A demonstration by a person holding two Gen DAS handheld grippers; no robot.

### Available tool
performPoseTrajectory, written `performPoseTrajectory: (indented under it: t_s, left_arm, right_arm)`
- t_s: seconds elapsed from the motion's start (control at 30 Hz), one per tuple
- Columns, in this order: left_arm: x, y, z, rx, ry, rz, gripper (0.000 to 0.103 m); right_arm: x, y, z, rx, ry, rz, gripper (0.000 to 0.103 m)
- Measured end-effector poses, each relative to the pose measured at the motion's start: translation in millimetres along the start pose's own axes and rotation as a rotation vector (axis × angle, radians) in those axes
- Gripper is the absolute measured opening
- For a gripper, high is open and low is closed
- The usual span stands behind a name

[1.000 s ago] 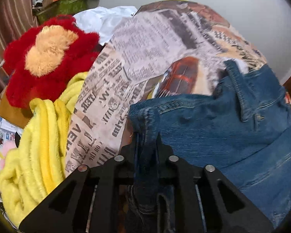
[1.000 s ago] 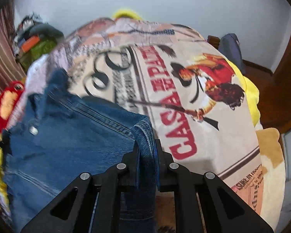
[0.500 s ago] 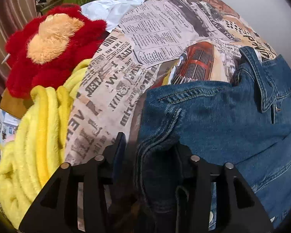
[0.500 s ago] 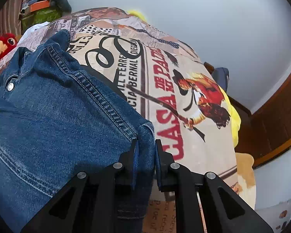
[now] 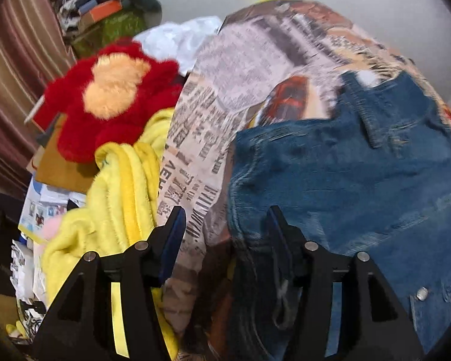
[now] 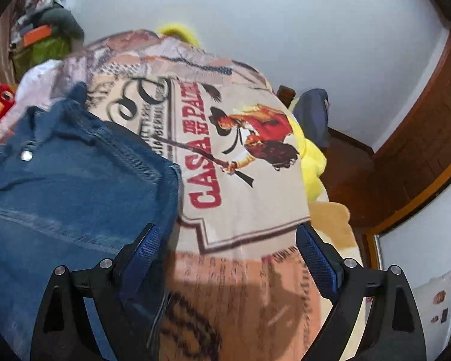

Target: Fold large clothes

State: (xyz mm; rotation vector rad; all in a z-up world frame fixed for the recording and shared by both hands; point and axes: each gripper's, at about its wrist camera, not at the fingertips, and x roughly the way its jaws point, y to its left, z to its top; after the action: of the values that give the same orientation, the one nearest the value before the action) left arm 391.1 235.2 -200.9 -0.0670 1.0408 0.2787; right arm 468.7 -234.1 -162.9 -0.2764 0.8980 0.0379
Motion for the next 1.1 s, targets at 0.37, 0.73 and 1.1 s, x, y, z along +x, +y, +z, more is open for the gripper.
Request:
performPoseTrajectory:
  t_s: [0.37,0.73,1.1]
  left_arm:
    - [-123,-34,-15,0.067,-0.207,-0.105,0.068]
    - [-199,-27,-74,0.044,-0.308,-0.182,0.096]
    - [-143,17,-167,-0.113,-0.055,-0.219,0.096]
  right_arm:
    - [-135,1,-4,0.073,-0.118,0.206,0.096]
    - [-219,14,-58,0.079,-0.135,0.378,0.103]
    - [-187,9,-148,0.161,0.102,0.455,0.103]
